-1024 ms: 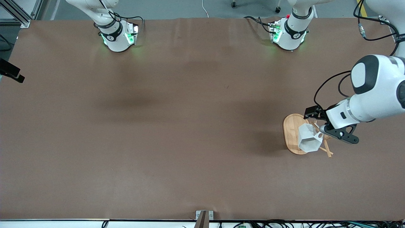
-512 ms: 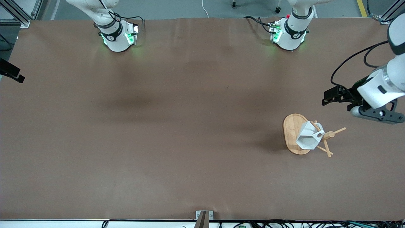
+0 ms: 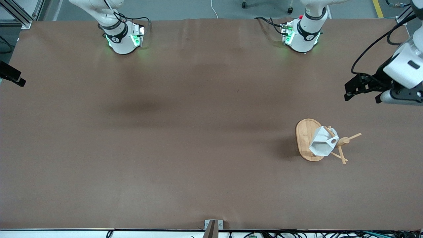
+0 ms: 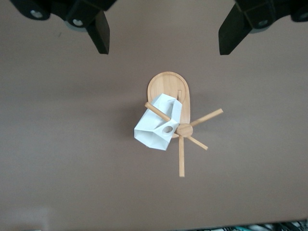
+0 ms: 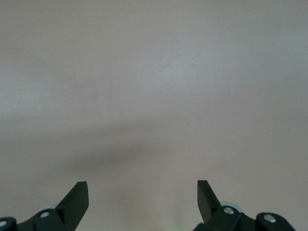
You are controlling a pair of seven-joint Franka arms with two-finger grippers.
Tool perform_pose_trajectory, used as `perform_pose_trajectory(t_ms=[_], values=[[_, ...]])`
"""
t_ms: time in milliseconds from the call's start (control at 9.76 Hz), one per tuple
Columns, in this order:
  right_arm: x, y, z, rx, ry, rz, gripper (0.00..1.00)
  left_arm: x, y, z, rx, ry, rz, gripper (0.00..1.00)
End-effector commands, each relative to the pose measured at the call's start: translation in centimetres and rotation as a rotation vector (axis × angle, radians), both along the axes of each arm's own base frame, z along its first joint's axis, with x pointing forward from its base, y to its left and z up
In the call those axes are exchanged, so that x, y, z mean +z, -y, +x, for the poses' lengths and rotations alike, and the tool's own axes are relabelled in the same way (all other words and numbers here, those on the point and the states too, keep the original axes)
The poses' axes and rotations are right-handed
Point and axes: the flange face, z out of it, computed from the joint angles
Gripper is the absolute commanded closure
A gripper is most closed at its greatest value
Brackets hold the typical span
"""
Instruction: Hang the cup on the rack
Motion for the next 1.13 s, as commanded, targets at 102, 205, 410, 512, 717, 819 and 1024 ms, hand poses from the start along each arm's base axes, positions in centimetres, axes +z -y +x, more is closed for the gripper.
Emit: perform_pose_trajectory(t_ms=[102, 205, 410, 512, 717, 819, 1024], values=[[0.2, 0.0, 0.0, 0.011, 0.007, 0.008, 0.0, 1.3, 0.0, -3.4, -0.014, -0.03, 0.052, 0.0], [0.2, 0.0, 0.0, 0.011, 0.007, 0.008, 0.0, 0.6, -0.3, -4.7, -0.002, -0.078, 0.064, 0.0], [0.1, 0.1, 0.0, 0.01, 0.006, 0.009, 0.0, -1.0, -0.7, -6.1, 0.017, -0.12, 0.075, 0.0], [0.1, 0.1, 0.0, 0.01, 0.006, 0.009, 0.0, -1.5, -1.1, -6.5, 0.026, -0.133, 0.078, 0.0], [0.0, 0.1, 0.0, 0.01, 0.003, 0.009, 0.0, -1.9, -1.3, -6.1, 0.029, -0.152, 0.077, 0.0], [0.1, 0.1, 0.0, 0.008, 0.004, 0.009, 0.0, -1.5, -1.2, -5.2, 0.026, -0.142, 0.071, 0.0], [0.1, 0.1, 0.0, 0.01, 0.004, 0.009, 0.0, -1.1, -1.2, -4.6, 0.026, -0.141, 0.058, 0.0]])
